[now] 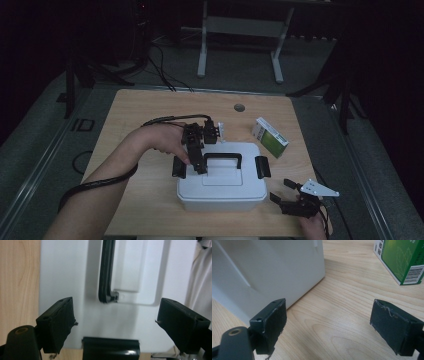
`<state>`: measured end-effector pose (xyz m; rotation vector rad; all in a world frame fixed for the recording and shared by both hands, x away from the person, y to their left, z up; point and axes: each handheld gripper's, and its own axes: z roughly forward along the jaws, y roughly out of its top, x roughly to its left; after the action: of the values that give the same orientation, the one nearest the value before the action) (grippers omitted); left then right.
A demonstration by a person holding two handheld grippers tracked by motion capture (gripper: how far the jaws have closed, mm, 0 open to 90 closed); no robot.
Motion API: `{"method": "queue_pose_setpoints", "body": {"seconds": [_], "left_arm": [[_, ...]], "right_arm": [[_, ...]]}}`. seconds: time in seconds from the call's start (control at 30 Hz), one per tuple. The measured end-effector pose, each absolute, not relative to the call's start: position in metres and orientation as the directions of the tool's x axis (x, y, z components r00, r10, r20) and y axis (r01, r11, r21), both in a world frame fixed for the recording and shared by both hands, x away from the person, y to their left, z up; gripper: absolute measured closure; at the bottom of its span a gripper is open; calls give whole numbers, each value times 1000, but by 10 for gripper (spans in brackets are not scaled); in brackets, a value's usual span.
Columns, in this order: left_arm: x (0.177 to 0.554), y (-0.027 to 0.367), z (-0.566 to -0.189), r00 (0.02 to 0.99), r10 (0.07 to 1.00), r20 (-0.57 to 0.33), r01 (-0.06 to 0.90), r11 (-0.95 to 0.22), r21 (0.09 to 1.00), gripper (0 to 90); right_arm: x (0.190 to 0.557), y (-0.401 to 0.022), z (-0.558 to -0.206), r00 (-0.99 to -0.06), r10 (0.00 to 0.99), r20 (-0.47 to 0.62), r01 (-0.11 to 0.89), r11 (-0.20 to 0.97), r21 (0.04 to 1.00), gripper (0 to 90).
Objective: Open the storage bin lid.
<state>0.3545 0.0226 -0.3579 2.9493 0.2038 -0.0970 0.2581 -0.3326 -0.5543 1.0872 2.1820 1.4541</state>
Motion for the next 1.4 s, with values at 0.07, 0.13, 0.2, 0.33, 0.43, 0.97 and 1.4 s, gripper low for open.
{"method": "queue_pose_setpoints", "body": {"seconds": [0.07,0.13,0.2,0.33,0.43,0.97,1.4], "left_arm": [[357,18,-359,990,123,-71,134,-975,178,159],[359,14,-359,992,111,-65,122,-975,187,203],[361,9,-359,992,103,-67,114,-974,196,211],[363,-1,-357,995,62,-83,78,-976,201,302],[367,-10,-357,994,46,-94,64,-979,196,385],[368,-37,-361,994,-3,-112,12,-992,129,610],[367,-48,-364,997,5,-81,15,-993,121,805]], "right_arm": [[258,-333,-554,-669,727,154,423,202,883,134],[258,-333,-554,-669,726,156,424,202,883,134],[258,-333,-554,-670,725,159,426,200,882,134],[259,-333,-555,-672,722,162,428,200,881,134],[259,-333,-555,-675,720,160,427,204,881,135],[258,-335,-555,-680,713,173,428,194,883,135],[259,-333,-555,-682,712,167,432,208,877,136]]}}
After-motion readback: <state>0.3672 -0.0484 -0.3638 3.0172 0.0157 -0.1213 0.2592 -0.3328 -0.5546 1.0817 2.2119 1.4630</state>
